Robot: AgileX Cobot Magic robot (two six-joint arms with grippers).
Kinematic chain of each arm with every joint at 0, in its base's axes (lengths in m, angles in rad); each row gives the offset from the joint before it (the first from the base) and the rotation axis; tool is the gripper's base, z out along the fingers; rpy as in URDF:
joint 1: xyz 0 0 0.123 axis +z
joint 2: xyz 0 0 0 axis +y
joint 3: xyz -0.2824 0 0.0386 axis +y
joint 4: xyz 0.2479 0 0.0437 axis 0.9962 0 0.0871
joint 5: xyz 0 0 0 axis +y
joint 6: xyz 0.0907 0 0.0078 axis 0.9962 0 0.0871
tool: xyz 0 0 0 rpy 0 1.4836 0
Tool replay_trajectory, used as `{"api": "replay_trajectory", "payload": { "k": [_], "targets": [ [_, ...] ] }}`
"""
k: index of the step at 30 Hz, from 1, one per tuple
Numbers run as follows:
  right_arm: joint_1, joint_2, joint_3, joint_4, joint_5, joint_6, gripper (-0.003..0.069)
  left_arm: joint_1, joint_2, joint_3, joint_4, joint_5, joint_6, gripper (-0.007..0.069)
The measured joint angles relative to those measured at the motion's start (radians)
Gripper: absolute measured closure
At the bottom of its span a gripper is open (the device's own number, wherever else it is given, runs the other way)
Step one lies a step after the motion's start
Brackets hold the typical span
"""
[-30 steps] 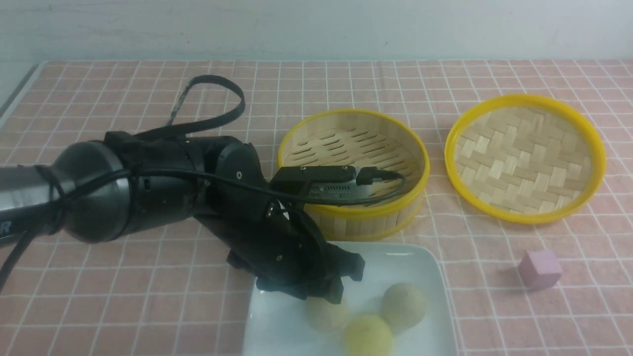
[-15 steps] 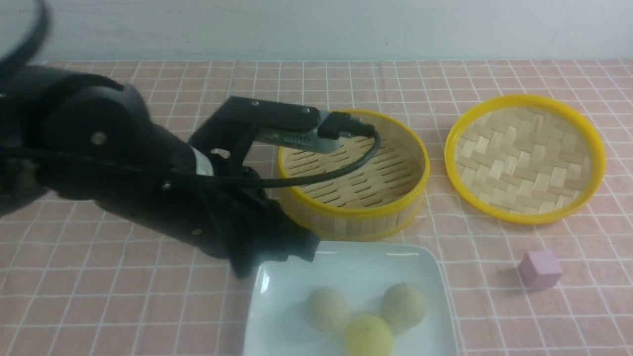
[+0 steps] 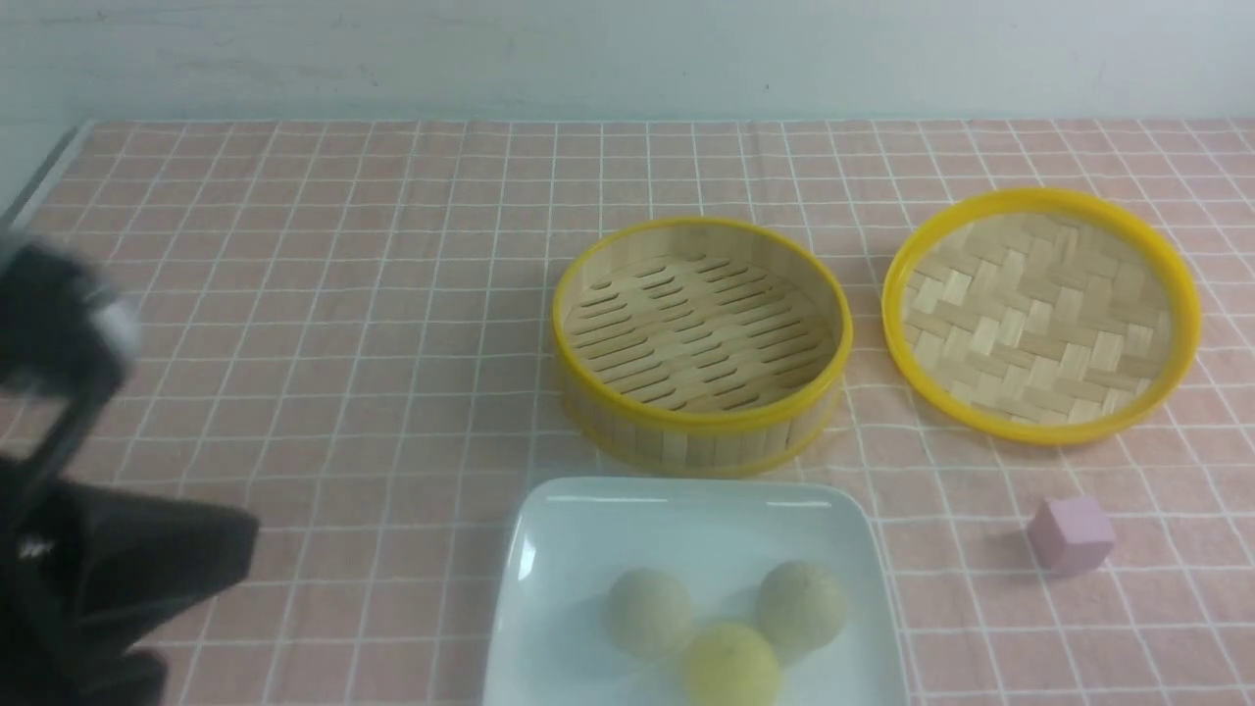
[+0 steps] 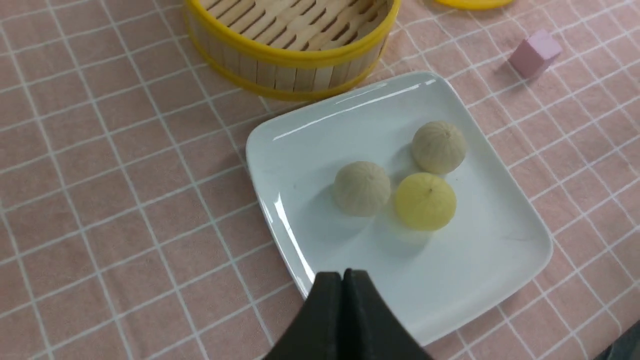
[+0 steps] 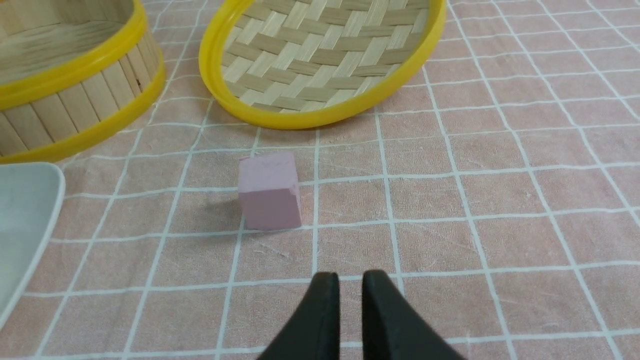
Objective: Put the steamed buns into the plate on the pink tablecloth.
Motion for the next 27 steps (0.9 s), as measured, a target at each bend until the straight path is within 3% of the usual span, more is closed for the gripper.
{"api": "replay_trajectory", "payload": {
  "k": [4,5,8,11,27],
  "targets": [
    [0.0,0.0,0.0,0.0,0.0,0.0,0.0597,0.0,-0.144,0.141,0.006,-0.203,-0.048,0.0625],
    [0.0,0.0,0.0,0.0,-0.001,0.0,0.0597,0.0,-0.204,0.208,0.006,-0.334,-0.09,0.0625],
    [0.0,0.0,0.0,0.0,-0.001,0.0,0.0597,0.0,-0.264,0.285,0.006,-0.508,-0.133,0.0625],
    [0.0,0.0,0.0,0.0,-0.001,0.0,0.0596,0.0,-0.291,0.331,0.006,-0.603,-0.148,0.0624],
    [0.0,0.0,0.0,0.0,-0.001,0.0,0.0574,0.001,-0.292,0.399,0.067,-0.622,-0.151,0.0608]
  ]
}}
